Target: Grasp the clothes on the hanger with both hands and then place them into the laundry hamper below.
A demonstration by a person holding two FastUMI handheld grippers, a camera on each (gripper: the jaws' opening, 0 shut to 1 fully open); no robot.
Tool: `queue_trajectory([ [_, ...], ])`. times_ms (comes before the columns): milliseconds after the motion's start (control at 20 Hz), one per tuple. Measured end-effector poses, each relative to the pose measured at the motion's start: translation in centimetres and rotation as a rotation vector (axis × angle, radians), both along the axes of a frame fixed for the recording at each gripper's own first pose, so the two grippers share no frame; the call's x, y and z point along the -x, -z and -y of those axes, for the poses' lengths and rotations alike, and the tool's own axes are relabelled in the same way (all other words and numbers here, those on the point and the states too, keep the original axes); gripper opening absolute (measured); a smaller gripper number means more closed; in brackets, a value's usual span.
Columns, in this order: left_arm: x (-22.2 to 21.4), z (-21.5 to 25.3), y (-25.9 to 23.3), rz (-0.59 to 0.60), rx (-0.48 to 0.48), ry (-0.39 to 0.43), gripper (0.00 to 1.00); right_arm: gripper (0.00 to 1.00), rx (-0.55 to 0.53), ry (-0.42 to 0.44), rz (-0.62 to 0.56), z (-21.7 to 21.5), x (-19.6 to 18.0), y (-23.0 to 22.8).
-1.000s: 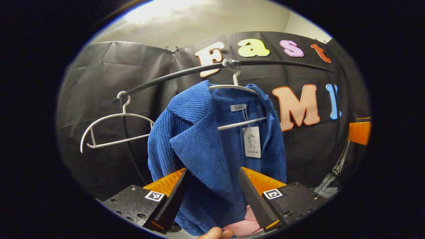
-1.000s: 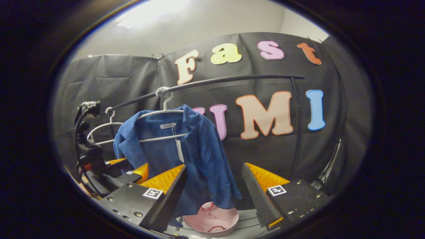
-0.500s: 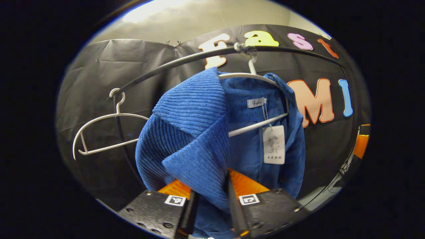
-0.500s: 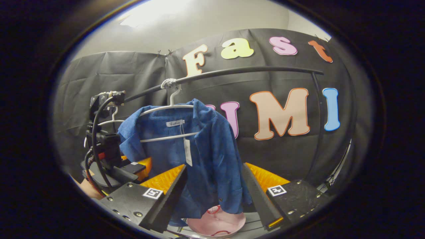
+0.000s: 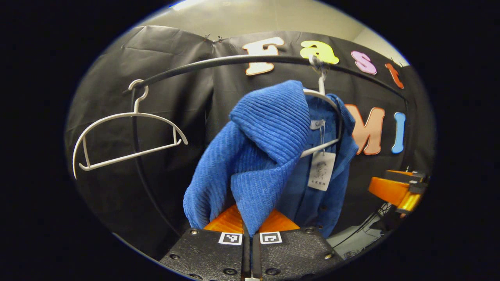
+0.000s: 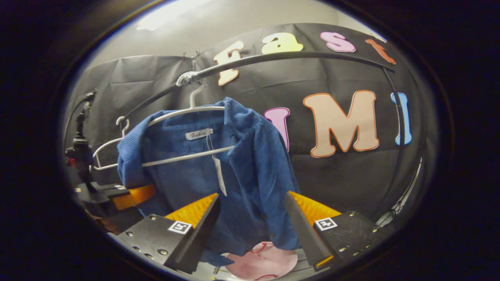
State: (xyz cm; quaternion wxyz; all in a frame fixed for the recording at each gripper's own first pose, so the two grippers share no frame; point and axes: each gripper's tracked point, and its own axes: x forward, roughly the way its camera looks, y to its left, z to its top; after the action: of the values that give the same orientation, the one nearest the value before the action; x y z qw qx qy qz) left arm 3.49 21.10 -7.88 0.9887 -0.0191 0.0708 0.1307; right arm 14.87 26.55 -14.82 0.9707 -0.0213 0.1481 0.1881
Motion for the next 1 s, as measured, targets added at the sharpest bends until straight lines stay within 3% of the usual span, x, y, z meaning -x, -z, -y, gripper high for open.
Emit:
queue_trajectory([
  [500,4.7,1.9,-2.4,-0.042,0.026,0.19,0.03,0.99,0.003,-0.009,-0.05,-2.9,-3.2,4.1],
  [1000,5.8,1.7,-3.6,-0.028,0.047,0.245,0.02,1.0,0.033,0.044,-0.055,-3.5,-7.8,4.9],
])
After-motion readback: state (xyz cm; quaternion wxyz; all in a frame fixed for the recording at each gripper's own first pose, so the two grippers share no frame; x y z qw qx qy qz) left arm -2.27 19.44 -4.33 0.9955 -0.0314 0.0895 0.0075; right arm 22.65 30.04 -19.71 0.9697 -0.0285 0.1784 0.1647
